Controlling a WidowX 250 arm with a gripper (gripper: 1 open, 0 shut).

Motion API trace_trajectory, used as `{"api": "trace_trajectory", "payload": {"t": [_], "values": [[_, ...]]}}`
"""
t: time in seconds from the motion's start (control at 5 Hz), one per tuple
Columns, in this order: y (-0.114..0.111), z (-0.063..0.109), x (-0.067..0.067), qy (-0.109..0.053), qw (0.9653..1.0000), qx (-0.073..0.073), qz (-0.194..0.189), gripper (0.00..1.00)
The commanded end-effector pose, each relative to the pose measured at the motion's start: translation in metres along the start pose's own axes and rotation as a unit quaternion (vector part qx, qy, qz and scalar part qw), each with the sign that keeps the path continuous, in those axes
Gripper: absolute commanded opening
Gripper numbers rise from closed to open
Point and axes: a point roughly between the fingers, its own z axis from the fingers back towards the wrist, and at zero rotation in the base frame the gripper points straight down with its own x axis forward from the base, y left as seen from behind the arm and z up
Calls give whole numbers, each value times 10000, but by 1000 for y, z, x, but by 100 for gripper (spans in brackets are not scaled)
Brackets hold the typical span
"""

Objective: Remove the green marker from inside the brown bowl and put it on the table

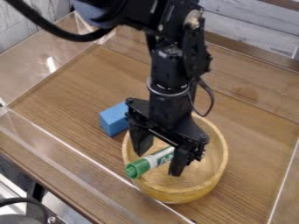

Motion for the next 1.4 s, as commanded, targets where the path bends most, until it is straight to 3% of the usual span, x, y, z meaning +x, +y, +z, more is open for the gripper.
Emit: {"api": "trace_trajectory", "payload": {"t": [0.0,0.4,0.6,1.2], "values": [[-3,0,4,-155,9998,-39,-91,100],[-1,-8,5,-208,9996,-75,-182,100],[-1,-11,6,-228,9995,-85,-216,0],[2,-7,6,-264,9993,-75,-253,0]]}}
